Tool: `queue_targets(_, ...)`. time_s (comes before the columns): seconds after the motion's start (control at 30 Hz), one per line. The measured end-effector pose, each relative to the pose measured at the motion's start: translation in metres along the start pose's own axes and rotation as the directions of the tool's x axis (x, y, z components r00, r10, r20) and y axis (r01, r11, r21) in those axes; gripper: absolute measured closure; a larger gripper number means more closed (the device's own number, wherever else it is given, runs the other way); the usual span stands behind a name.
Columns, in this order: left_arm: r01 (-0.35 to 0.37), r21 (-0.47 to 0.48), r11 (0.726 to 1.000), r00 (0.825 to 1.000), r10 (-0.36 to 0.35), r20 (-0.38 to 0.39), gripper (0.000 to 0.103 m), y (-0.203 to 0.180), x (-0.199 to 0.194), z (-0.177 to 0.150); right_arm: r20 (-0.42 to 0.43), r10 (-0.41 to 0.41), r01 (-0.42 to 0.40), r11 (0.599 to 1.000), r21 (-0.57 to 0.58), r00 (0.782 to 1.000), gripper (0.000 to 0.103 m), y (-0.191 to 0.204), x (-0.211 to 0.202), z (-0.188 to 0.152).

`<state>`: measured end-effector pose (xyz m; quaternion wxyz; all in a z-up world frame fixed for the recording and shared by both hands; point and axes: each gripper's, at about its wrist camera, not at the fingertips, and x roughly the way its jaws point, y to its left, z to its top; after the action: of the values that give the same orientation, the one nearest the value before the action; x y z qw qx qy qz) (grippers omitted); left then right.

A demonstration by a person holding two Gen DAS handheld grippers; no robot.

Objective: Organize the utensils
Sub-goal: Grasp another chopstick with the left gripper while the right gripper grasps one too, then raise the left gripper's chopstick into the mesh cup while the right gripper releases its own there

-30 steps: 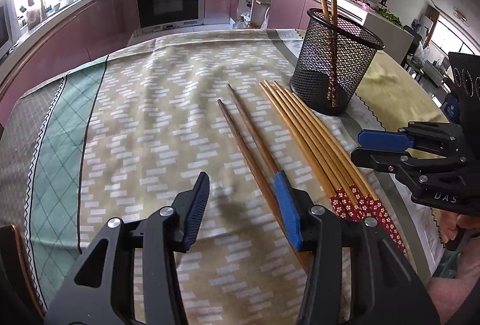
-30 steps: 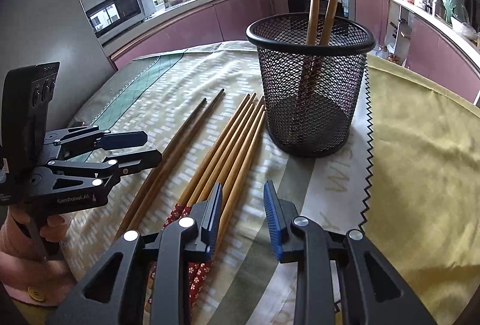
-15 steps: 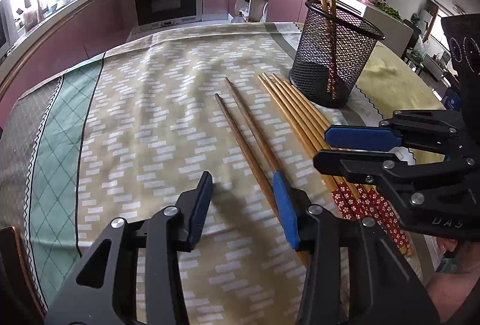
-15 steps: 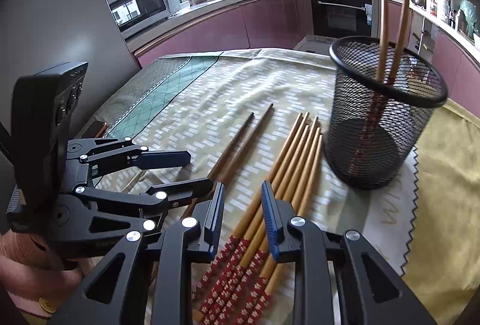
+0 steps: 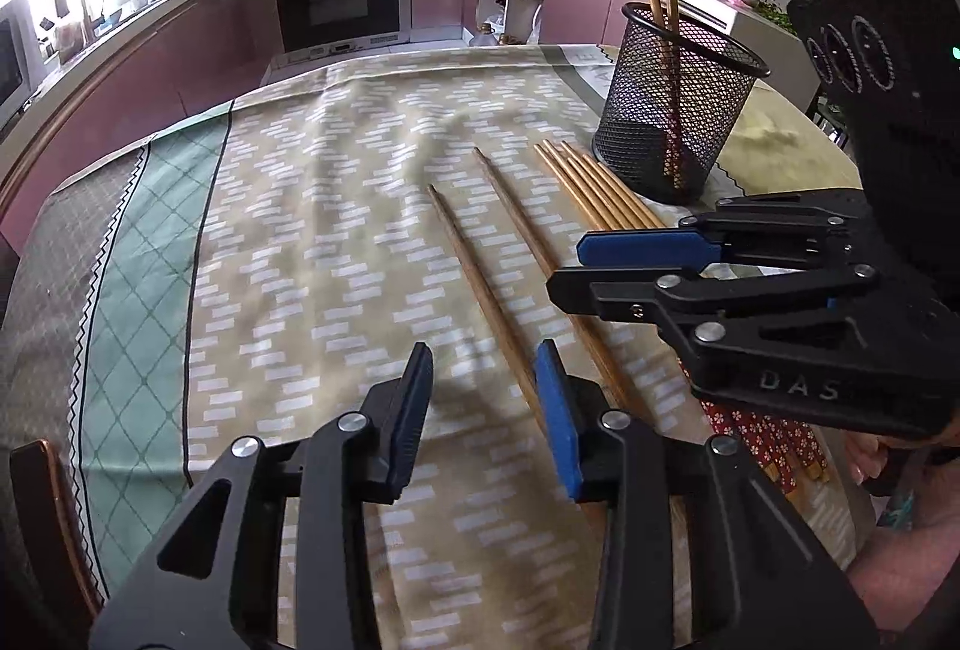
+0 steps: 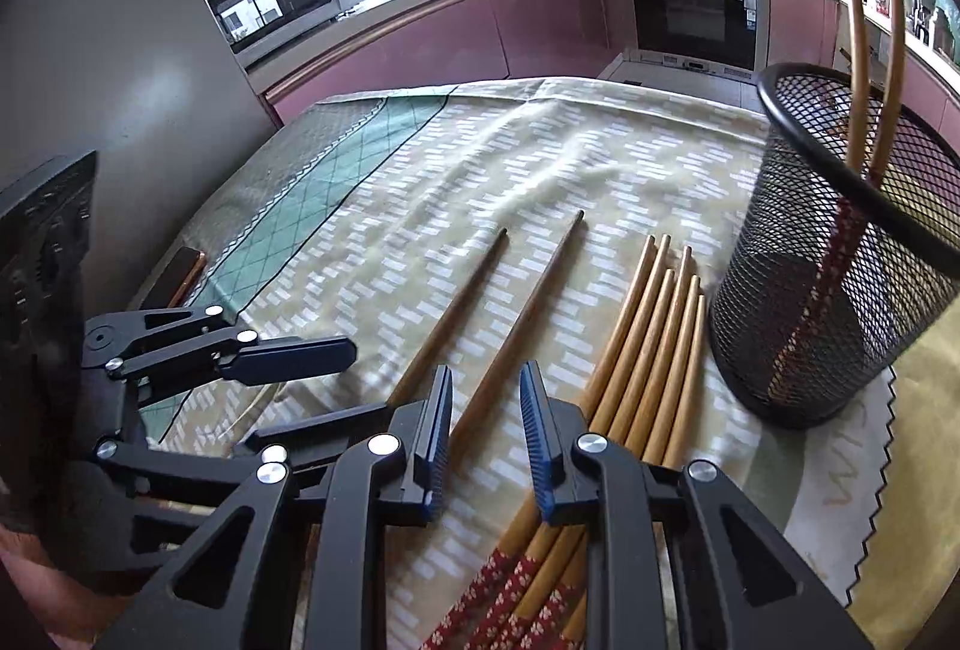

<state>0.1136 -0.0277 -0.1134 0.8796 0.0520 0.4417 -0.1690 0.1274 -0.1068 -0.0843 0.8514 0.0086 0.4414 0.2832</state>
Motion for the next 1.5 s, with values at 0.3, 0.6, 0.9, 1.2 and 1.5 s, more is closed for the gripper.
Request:
queue_targets(0.3, 0.020, 0.009, 1.000, 1.000, -0.020, -0.002, 0.067, 0.002, 0.001, 0.000, -0.017, -0.053, 0.054, 0.998, 0.034, 0.998, 0.086, -0.001, 0.015, 0.010)
queue_targets(0.6, 0.027, -0.009, 1.000, 1.000, -0.027, -0.005, 0.078, 0.004, 0.003, 0.002, 0.016, -0.019, 0.017, 0.990, 0.141, 1.000, 0.096, -0.014, 0.012, 0.009)
queue_targets(0.9, 0.018, -0.018, 1.000, 1.000, -0.019, -0.020, 0.079, 0.007, 0.013, 0.011, 0.089, 0.083, -0.097, 0.982, 0.161, 0.993, 0.097, -0.016, -0.023, 0.006)
queue_targets(1.2, -0.009, -0.055, 0.998, 1.000, 0.008, -0.020, 0.094, 0.007, 0.019, 0.018, 0.046, 0.129, -0.135, 0.978, 0.159, 0.991, 0.097, -0.022, -0.023, -0.008)
queue_targets(1.5, 0.011, -0.068, 0.998, 0.999, -0.008, 0.036, 0.095, 0.010, -0.005, 0.016, 0.099, 0.157, -0.171, 0.973, 0.155, 0.983, 0.097, -0.028, -0.044, -0.018)
